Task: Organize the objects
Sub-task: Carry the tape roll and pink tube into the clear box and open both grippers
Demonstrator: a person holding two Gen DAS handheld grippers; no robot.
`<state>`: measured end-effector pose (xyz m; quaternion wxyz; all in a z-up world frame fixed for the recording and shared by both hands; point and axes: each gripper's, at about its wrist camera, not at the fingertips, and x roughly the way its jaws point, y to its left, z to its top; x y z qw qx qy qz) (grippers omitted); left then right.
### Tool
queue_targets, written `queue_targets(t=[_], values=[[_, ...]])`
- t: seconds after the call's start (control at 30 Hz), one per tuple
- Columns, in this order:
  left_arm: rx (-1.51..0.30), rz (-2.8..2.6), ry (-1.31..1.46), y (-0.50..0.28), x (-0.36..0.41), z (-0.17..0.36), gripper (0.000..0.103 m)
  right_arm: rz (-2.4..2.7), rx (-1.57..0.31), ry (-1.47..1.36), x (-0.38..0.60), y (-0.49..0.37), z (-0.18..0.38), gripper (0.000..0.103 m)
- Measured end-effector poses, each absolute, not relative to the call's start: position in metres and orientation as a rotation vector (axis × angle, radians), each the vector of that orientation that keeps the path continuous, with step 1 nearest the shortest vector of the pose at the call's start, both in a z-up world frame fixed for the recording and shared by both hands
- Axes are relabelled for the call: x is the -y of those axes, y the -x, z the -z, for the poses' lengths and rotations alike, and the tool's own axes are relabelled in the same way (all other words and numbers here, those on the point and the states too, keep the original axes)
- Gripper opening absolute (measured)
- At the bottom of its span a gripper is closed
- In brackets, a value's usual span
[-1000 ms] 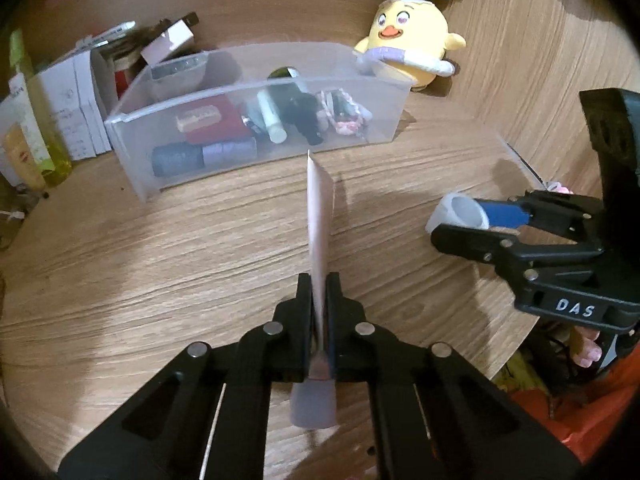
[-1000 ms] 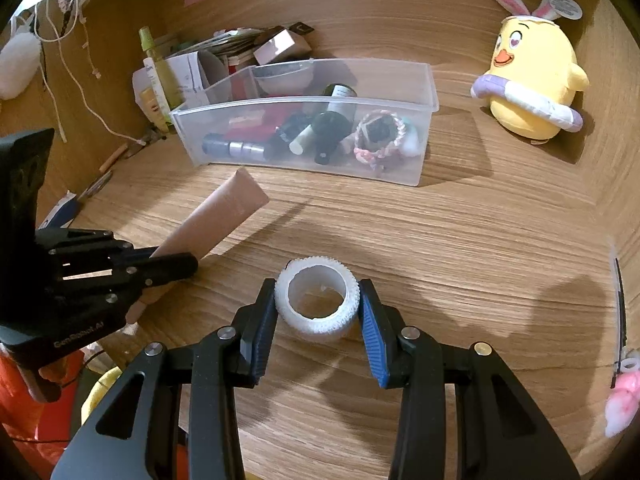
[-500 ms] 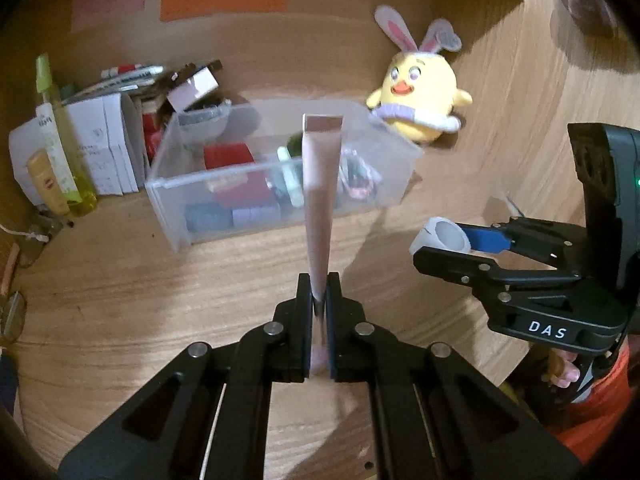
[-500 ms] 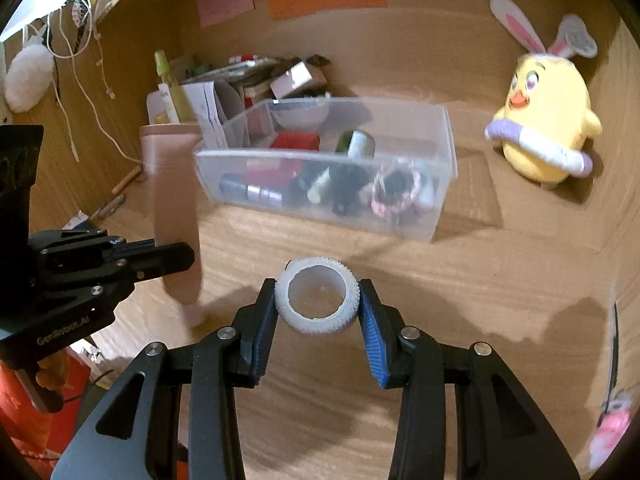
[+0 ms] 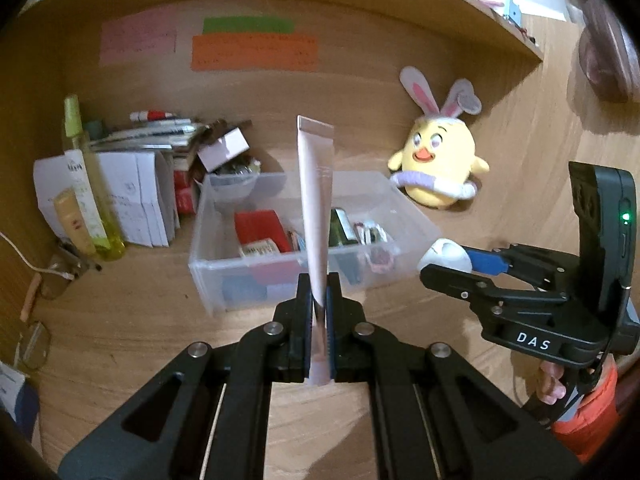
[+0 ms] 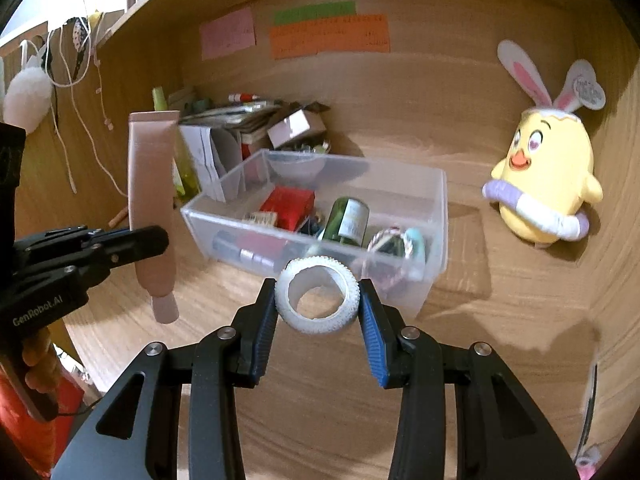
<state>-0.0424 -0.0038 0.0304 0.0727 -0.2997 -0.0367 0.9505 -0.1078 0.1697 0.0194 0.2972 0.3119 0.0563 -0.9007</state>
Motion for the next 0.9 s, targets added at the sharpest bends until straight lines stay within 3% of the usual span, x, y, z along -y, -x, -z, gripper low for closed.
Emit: queue_targets(t=[0.57,0.9], values=[[0.138,-2.962,0.746,0.077,0.022,-0.077,0.005,2.466,-0.161,-0.700,-0.167,0.144,-0.054,0.036],[0.149,-2.982,0.783,0.119,0.022,-0.072,0.005,2.475,-0.170,-0.743,-0.159,0.169,-0.045,0.036]])
